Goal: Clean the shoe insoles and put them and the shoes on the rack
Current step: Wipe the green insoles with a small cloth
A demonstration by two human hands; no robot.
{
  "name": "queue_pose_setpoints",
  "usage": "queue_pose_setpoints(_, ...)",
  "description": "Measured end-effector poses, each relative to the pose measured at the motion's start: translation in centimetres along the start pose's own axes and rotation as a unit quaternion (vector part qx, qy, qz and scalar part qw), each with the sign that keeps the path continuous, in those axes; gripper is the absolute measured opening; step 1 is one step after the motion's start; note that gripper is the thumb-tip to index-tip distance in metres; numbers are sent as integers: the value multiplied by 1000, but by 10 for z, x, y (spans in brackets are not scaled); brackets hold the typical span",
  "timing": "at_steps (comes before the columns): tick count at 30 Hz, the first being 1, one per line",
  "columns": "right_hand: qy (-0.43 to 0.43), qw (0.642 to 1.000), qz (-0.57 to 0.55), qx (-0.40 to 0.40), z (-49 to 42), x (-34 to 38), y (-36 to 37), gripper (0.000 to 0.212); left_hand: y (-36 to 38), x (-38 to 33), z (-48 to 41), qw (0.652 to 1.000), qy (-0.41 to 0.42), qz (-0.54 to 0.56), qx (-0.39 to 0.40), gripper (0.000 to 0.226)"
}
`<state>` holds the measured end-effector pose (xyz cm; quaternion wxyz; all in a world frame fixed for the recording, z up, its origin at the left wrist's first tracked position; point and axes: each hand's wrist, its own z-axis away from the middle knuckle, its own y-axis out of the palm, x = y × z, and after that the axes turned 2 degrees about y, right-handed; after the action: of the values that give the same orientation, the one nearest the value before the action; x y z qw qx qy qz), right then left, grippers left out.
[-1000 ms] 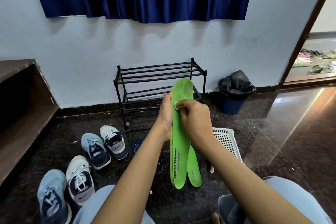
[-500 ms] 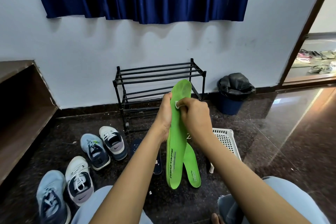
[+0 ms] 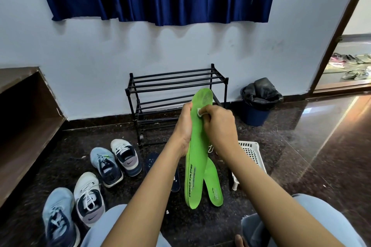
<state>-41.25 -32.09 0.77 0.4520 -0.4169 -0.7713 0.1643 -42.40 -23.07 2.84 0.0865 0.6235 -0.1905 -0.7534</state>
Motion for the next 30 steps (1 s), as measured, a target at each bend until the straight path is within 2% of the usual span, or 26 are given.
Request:
queue_pose_setpoints(3, 36, 998, -44, -27, -10, -6, -6, 22, 4, 2, -1, 1000, -4, 8, 5, 59)
queue_pose_setpoints(11, 11, 998, -27, 48, 5, -5, -2, 25, -3, 0, -4, 1000, 12, -6, 3, 72)
queue_pose_setpoints(19, 44, 999, -14, -12, -12, -6, -11, 23, 4, 6, -5, 1000, 12, -3, 7, 54)
queue_pose_setpoints(22, 31, 999, -4, 28, -6, -6, -8, 23, 0, 6, -6, 1000, 20, -10, -12, 56)
queue_pose_setpoints(25, 25, 996, 14, 81, 3, -4, -7, 22, -5, 5, -9, 999, 28, -23, -12, 69)
queue_pose_setpoints(30, 54, 998, 11, 39, -7, -5, -12, 26, -1, 6, -7, 999, 19, -35, -9, 56)
